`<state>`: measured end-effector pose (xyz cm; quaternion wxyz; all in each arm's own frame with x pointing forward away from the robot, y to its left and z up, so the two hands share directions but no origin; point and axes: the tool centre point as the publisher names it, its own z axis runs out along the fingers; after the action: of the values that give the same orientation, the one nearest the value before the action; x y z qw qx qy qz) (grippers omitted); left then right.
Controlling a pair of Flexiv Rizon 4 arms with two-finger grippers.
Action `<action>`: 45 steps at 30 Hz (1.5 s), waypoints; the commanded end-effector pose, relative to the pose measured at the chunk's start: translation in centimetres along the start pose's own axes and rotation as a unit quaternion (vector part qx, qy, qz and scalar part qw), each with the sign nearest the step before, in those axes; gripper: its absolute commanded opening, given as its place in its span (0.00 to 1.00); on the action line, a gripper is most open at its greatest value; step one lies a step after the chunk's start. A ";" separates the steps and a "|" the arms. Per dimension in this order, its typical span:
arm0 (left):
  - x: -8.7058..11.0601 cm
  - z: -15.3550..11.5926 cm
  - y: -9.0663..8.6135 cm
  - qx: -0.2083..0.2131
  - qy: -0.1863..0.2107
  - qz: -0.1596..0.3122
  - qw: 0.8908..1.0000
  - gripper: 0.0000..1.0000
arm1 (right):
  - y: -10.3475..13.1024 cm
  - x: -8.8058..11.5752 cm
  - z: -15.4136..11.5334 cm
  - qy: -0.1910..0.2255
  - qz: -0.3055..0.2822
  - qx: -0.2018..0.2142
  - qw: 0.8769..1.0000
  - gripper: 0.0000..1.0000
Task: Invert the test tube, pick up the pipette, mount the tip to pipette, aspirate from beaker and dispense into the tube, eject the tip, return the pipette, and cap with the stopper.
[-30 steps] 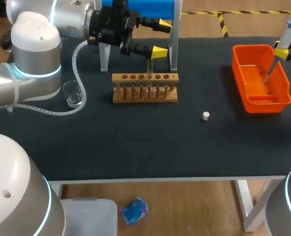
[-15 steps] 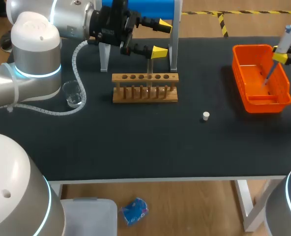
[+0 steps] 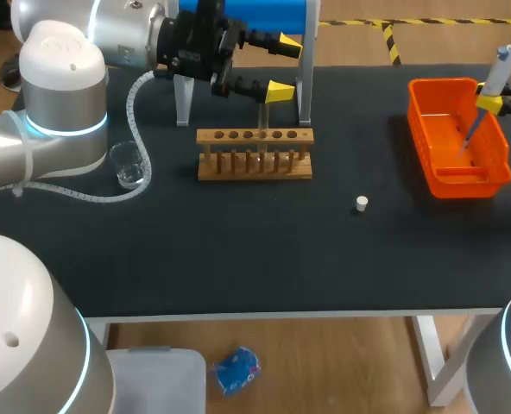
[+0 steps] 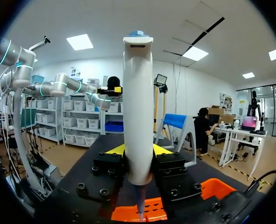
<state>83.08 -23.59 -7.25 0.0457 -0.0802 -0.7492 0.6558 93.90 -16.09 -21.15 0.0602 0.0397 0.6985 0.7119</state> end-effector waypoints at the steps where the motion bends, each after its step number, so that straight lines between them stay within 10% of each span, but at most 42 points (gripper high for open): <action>1: 0.0 0.0 0.1 0.001 -0.001 0.001 1.000 1.00 | 0.0 -0.1 -0.1 0.002 0.000 0.000 1.000 0.00; 11: -0.3 -0.1 -1.5 -0.006 -0.018 0.009 1.000 1.00 | 0.0 -0.1 -0.1 0.002 0.000 0.000 1.000 0.00; 23: -4.3 6.2 -5.5 -0.054 -0.023 -0.015 0.998 1.00 | 0.0 -0.1 -0.1 0.002 0.000 0.000 1.000 0.00; 32: -8.7 11.8 -4.5 -0.050 -0.017 -0.046 0.998 1.00 | 0.0 -0.1 -0.1 0.002 0.000 0.000 1.000 0.00; 45: -8.7 11.8 -4.5 -0.050 -0.017 -0.046 0.998 1.00 | 0.0 -0.1 -0.1 0.002 0.000 0.000 1.000 0.00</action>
<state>89.47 -37.35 -4.04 0.0604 -0.0371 -0.7851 0.6153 93.94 -16.16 -21.17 0.0596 0.0391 0.6985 0.7121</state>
